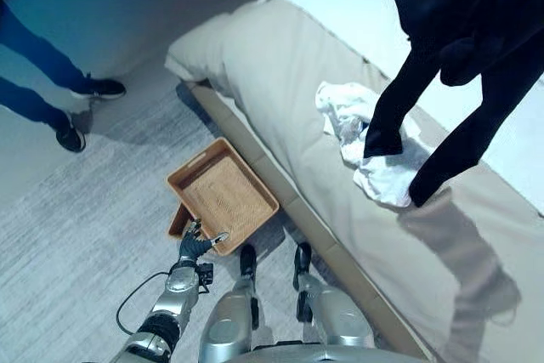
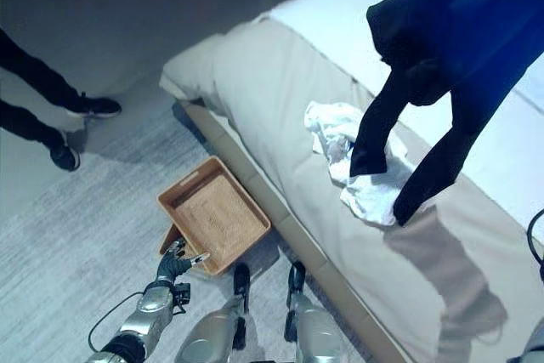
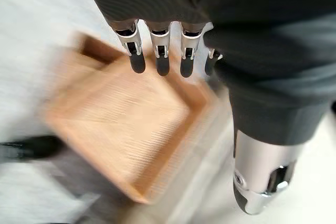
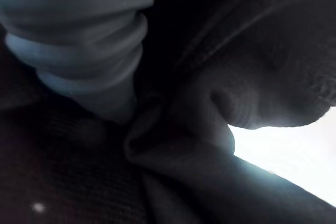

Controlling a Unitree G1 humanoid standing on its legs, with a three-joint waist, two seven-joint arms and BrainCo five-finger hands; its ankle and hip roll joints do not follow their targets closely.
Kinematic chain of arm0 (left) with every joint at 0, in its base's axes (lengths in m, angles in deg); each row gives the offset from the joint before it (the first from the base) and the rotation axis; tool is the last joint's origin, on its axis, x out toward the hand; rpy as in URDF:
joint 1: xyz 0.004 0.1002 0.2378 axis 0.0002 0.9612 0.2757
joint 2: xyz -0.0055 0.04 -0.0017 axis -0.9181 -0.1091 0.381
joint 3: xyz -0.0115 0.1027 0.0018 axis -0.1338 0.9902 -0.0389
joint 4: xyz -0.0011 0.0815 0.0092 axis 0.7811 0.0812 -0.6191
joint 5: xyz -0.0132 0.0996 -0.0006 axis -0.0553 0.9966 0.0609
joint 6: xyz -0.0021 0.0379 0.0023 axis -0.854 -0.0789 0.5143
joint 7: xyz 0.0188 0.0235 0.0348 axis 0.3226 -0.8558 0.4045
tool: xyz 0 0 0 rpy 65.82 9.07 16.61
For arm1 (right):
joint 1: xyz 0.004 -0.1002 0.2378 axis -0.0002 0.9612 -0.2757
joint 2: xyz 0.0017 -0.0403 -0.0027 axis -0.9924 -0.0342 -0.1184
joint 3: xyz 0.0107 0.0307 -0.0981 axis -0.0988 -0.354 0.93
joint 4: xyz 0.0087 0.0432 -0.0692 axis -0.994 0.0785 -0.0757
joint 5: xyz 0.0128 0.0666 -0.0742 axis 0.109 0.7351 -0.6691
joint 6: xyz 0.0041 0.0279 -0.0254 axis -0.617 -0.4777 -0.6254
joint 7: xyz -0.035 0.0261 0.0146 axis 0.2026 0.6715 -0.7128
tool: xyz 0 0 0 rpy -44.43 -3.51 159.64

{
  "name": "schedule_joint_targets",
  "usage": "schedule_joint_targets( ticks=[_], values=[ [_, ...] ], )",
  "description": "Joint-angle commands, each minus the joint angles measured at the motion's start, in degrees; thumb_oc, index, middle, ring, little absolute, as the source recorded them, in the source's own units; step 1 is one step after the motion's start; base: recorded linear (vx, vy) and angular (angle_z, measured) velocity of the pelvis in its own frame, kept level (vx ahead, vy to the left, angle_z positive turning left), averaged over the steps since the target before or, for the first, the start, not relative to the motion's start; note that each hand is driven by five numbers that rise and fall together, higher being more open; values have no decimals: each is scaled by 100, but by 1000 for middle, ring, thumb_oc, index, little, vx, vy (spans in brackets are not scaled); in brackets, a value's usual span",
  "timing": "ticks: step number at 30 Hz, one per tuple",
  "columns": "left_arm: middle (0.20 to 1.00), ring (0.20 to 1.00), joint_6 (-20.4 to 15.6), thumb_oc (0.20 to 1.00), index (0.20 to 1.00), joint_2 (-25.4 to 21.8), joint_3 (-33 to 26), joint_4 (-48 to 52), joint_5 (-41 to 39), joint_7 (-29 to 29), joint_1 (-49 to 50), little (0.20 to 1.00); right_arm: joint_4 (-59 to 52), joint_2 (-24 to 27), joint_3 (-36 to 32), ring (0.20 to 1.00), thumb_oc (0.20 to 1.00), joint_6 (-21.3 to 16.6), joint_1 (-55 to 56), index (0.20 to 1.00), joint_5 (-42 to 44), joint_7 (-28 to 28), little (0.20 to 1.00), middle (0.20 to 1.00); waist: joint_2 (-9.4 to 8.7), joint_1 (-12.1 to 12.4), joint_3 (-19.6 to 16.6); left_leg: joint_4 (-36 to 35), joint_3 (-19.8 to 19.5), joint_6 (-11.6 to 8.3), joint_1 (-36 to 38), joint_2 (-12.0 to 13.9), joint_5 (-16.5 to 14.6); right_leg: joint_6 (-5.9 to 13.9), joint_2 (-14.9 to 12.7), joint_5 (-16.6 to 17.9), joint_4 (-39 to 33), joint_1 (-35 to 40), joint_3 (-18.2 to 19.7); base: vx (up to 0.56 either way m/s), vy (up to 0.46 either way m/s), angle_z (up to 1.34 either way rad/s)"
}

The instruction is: Pick up clothes into the bucket

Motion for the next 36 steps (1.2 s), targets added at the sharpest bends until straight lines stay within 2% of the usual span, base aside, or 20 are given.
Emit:
schedule_joint_targets(
  ticks=[1,2,8,13,17,18,19,22,29,36],
  values=[
    [1000,1000,-298,1000,1000,-406,145,386,-162,-251,186,1000,354,208,896,200,200,-300,-982,200,485,-216,200,200,-353,-26,-1133,319,191,-183,269,234,-628,733,-480,-426,482,192,319,67,-1,-19],
    [1000,1000,-324,1000,1000,-502,197,618,-172,-297,147,1000,441,217,1035,200,200,-290,-1154,200,527,-271,200,200,-366,-42,-1194,302,204,-189,315,248,-632,736,-476,-425,467,225,327,62,3,-24],
    [1000,1000,-414,1000,1000,-1010,400,2180,-640,-637,-290,1000,2059,65,2851,200,200,-117,-3291,200,979,-728,200,200,-389,-153,-1600,177,343,-258,584,304,-629,751,-424,-399,348,433,336,23,-3,-8],
    [1000,1000,-408,1000,1000,-1304,610,3151,-1021,-859,-869,1000,2648,-259,3518,200,200,-79,-3831,200,1328,-1158,200,200,-354,-222,-1811,122,402,-285,723,332,-619,750,-406,-392,314,550,358,23,-10,-10],
    [1000,1000,-375,1000,1000,-1514,799,3568,-1253,-941,-1411,1000,2448,-392,3562,200,200,-129,-3616,200,1520,-1413,200,200,-314,-277,-1880,110,434,-294,791,341,-616,744,-402,-391,295,619,358,12,-4,-3],
    [1000,1000,-383,1000,1000,-1728,986,3819,-1403,-1014,-1866,1000,2075,-490,3560,200,200,-164,-3304,200,1537,-1600,200,200,-259,-325,-1907,111,456,-292,816,346,-615,741,-403,-388,297,636,380,-30,-6,-2],
    [1000,1000,-382,1000,1000,-1746,1003,3816,-1410,-1015,-1884,1000,2045,-468,3509,200,200,-153,-3260,200,1528,-1596,200,200,-288,-312,-1898,131,465,-288,778,341,-570,732,-410,-345,308,600,384,0,0,0],
    [1000,1000,-389,1000,1000,-2045,1407,3902,-1524,-931,-2822,1000,1142,-494,3367,200,200,-186,-2339,200,1558,-1993,200,200,-203,-359,-1899,128,468,-286,846,342,-607,736,-409,-382,298,656,384,-16,-3,0],
    [1000,1000,-282,1000,1000,-2154,2243,3674,-1521,-784,-4095,1000,-373,-340,3177,200,200,-132,-884,200,1583,-2719,200,200,-129,-348,-1808,150,455,-283,858,334,-580,745,-418,-374,290,695,352,-10,-2,0],
    [1000,1000,-214,1000,1000,-2025,3030,3275,-1494,-756,-5070,1000,-823,-474,3433,200,200,-112,-608,200,1919,-3117,200,200,-101,-270,-1726,165,418,-292,877,328,-547,759,-430,-344,256,770,287,0,0,0]
  ],
)
